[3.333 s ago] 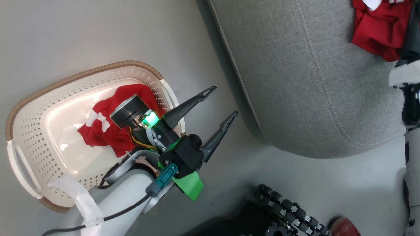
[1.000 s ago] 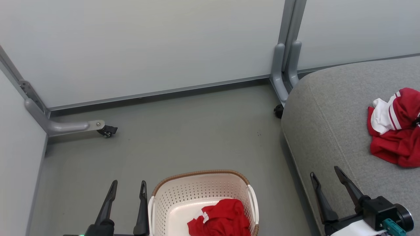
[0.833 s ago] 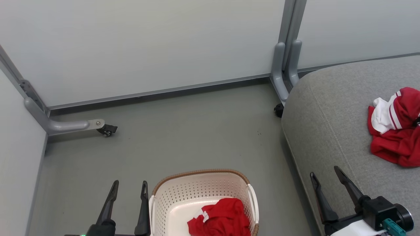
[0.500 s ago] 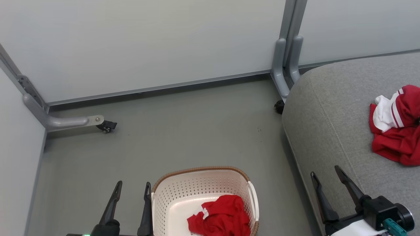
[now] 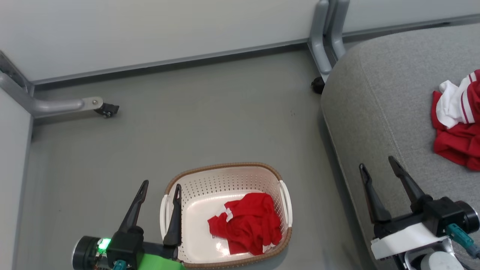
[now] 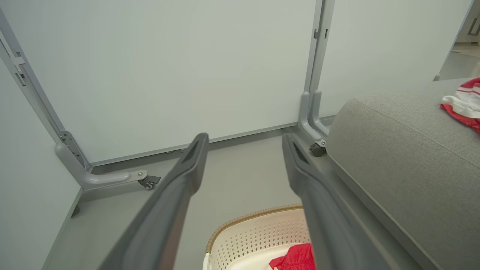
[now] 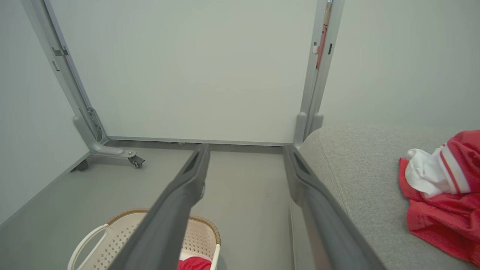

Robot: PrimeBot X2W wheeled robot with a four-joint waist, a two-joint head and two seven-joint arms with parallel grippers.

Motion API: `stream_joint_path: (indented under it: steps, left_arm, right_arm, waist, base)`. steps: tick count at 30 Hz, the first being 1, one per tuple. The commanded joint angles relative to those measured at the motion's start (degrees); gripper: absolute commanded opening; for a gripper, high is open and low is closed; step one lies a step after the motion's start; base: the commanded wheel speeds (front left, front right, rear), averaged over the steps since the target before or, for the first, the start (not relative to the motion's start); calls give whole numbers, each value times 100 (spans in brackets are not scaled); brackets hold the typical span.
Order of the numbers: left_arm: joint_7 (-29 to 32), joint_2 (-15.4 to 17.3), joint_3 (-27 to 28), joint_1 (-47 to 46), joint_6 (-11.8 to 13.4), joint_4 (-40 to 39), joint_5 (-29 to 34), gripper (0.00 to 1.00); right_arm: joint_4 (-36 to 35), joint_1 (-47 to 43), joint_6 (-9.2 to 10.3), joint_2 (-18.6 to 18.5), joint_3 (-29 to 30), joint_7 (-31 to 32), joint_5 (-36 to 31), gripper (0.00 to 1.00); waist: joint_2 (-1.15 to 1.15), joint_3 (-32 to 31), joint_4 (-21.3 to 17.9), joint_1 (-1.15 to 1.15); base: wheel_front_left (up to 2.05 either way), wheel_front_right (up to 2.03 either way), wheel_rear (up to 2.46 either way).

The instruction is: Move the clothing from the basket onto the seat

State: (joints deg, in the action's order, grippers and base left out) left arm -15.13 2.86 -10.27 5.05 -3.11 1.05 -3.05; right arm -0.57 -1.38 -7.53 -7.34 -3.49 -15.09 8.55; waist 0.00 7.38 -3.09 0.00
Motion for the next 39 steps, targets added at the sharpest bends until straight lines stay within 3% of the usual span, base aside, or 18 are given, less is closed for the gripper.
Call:
stream_joint_path:
  steps: [1, 5, 10, 19, 32, 39]
  left_arm:
    - [-3, 7, -12, -246, -67, 29, 71, 100]
    - [-3, 89, -153, -718, -224, 324, 187, 100]
    - [-2, 263, -472, -1462, -396, 1255, 80, 100]
    - [-3, 538, -1740, -3102, -436, 3108, 97, 100]
    - [15, 376, -2916, -5143, -436, 5757, 72, 100]
    - [25, 311, -3479, -6022, -436, 6568, 70, 100]
  right_arm:
    - [-64, 183, 8, -26, 48, -10, -21, 100]
    - [-158, 543, 8, -36, 100, -10, -27, 100]
    - [-237, 1039, 8, -99, -18, -10, -68, 100]
    - [-437, 1635, 8, -73, 99, -10, 88, 100]
    - [-723, 2143, 8, 6, -81, -10, 0, 100]
    - [-796, 2358, 8, 87, -101, -10, 146, 100]
  waist:
    - [0, 820, -109, 0]
    - [0, 1477, -152, 0]
    - [0, 2265, -269, 0]
    - [0, 3406, -402, 0]
    - [0, 4448, -699, 0]
    - [0, 4929, -893, 0]
  base:
    - [0, 0, 0]
    - [0, 0, 0]
    - [0, 0, 0]
    - [0, 0, 0]
    - [0, 0, 0]
    - [0, 0, 0]
